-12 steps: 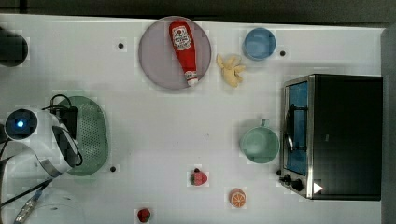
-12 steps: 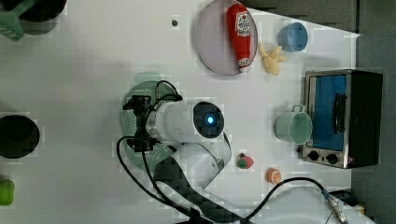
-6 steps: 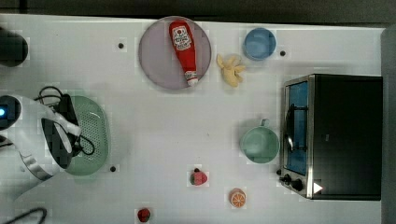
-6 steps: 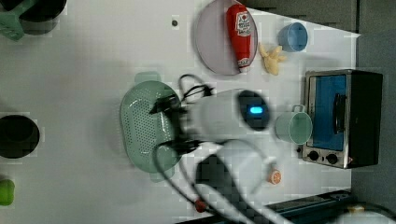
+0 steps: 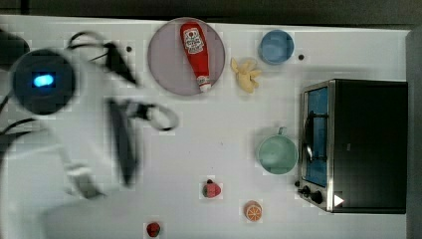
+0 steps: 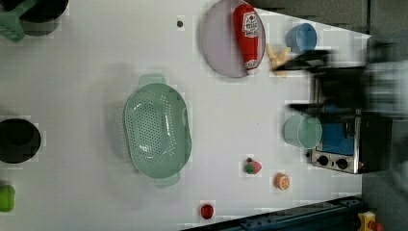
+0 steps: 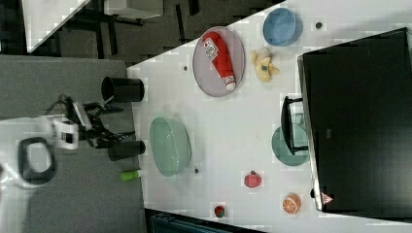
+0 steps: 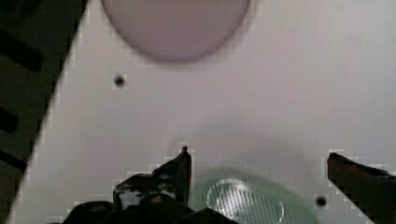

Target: Drag strainer right to left.

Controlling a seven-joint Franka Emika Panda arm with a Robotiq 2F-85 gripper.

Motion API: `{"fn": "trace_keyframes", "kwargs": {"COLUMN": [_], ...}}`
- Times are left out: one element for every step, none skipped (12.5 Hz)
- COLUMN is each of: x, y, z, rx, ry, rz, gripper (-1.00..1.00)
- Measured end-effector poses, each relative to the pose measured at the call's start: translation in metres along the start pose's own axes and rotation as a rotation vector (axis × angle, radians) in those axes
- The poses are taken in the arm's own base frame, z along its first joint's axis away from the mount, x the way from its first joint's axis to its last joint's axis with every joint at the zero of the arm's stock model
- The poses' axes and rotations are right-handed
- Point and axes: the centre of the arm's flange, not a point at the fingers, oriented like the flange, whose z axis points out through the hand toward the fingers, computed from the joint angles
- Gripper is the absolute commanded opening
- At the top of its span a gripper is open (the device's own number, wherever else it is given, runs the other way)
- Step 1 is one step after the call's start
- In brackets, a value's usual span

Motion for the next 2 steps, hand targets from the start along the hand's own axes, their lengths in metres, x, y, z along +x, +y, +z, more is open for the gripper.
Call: {"fn": "trace_keyframes", "kwargs": {"x": [0.045, 0.09], "y": [0.018, 0.043], "z": [-0.042, -0.075], "rx": [0.047, 0.049], "ry": [0.022, 0.064], "rz": [-0.004, -0.01], "gripper": [1.0, 1.0]}}
